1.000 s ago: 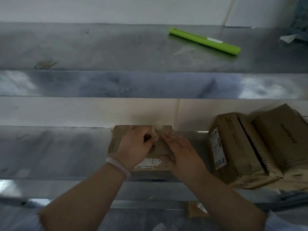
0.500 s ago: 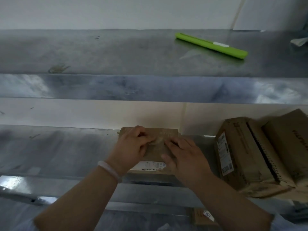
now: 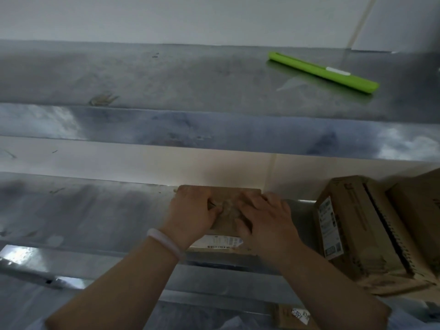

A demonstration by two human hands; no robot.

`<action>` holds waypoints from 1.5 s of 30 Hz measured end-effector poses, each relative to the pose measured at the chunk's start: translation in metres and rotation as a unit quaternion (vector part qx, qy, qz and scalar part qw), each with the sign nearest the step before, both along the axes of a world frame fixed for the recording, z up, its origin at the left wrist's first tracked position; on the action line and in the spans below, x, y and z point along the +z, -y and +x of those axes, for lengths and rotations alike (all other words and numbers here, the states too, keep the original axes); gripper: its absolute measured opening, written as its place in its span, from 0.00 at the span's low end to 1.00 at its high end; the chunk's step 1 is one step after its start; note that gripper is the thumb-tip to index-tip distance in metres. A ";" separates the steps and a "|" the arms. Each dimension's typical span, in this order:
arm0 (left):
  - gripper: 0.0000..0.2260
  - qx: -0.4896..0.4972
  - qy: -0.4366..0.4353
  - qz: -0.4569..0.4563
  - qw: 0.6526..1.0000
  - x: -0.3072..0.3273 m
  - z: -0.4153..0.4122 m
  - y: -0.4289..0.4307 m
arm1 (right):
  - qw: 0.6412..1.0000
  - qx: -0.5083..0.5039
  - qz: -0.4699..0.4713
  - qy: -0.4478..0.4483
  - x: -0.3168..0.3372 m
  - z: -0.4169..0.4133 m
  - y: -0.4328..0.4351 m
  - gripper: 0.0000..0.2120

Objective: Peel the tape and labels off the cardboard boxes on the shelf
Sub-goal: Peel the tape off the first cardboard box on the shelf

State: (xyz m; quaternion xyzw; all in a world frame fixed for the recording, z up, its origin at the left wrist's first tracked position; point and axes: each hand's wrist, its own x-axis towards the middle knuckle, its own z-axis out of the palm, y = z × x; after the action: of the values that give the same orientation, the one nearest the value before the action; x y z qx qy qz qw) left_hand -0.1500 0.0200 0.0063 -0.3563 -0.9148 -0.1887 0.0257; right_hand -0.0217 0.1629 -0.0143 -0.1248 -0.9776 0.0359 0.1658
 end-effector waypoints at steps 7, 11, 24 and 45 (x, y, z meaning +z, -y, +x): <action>0.06 0.127 0.072 0.165 0.976 0.010 -0.016 0.024 | 1.000 -0.015 -0.009 0.010 -0.002 -0.001 0.002 0.24; 0.03 0.051 -0.057 0.179 0.981 0.005 -0.013 0.038 | 0.999 -0.029 -0.003 0.024 -0.001 -0.004 0.007 0.24; 0.14 0.031 0.058 0.147 0.987 -0.001 0.002 0.018 | 1.000 -0.011 0.015 0.003 0.001 -0.006 0.011 0.24; 0.07 -0.019 -0.198 0.046 0.979 -0.001 -0.026 0.061 | 0.997 0.069 -0.035 0.009 -0.009 -0.014 0.012 0.23</action>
State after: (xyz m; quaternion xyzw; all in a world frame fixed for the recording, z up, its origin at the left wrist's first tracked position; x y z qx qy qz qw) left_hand -0.1760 -0.0411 0.0056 -0.4021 -0.8751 -0.1570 0.2187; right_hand -0.0354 0.1507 -0.0231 -0.0636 -0.9835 0.0806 0.1493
